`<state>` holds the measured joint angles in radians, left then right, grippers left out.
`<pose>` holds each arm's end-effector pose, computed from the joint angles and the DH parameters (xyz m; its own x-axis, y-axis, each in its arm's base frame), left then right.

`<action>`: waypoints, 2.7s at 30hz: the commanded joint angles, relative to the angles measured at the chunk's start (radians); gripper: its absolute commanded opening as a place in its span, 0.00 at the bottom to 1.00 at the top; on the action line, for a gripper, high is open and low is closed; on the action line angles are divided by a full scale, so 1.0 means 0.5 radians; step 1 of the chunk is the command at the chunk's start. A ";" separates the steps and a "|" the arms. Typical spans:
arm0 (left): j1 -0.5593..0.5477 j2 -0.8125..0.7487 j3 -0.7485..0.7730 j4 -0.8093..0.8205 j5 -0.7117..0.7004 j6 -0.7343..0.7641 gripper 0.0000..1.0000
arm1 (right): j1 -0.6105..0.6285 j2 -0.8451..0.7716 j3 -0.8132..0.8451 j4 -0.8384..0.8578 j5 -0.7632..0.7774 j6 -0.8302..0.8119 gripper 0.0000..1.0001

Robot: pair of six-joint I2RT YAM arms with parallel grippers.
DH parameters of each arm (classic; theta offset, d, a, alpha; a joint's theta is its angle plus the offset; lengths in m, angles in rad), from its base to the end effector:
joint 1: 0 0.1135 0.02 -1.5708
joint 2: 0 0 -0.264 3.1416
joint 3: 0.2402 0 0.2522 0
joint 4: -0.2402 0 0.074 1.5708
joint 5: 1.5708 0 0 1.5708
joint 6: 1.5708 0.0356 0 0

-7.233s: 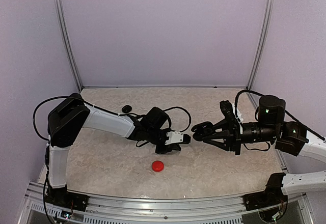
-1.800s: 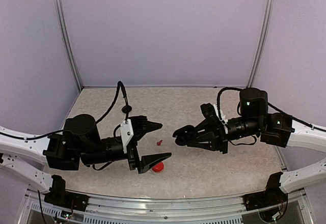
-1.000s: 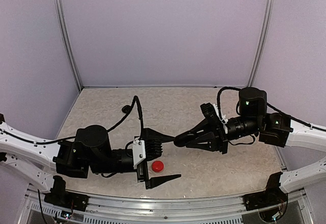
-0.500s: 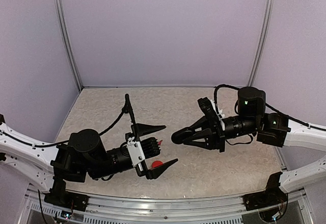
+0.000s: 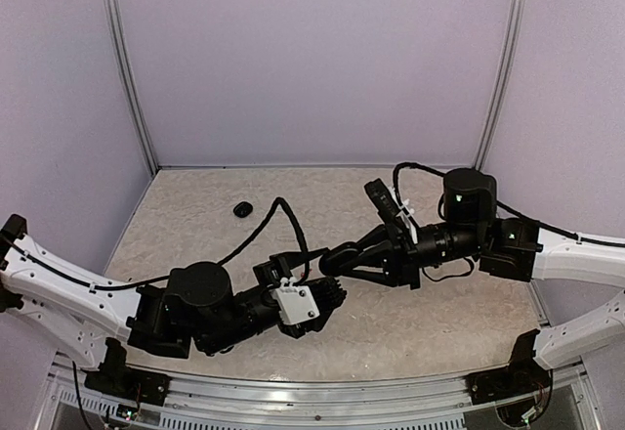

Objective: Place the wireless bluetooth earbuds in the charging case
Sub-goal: Pass from the right arm to the left, then place the charging case with the earbuds at the center of the board.

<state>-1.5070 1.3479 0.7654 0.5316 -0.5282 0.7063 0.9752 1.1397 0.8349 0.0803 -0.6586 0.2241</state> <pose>0.0373 -0.3021 0.2810 0.5361 0.4004 -0.7431 0.6334 0.3911 0.6677 0.1284 0.2282 0.3143 -0.3416 -0.1908 -0.9202 -0.9369 -0.0080 0.3495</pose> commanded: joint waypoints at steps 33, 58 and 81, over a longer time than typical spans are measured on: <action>0.472 -0.295 -0.148 -0.091 0.374 -1.087 0.23 | -0.077 -0.240 0.079 -0.123 0.355 -0.143 0.87; 2.353 0.305 -0.028 -0.603 0.983 -2.335 0.22 | -0.315 0.011 0.195 -0.359 0.877 0.148 0.99; 2.481 1.195 0.563 -0.895 1.084 -2.274 0.40 | -0.383 -0.061 0.140 -0.363 0.767 -0.042 0.99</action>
<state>-0.2733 1.9209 1.0203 0.1143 -0.0170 -0.4412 0.8070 1.1271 0.9131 -0.1066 -0.2722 0.2211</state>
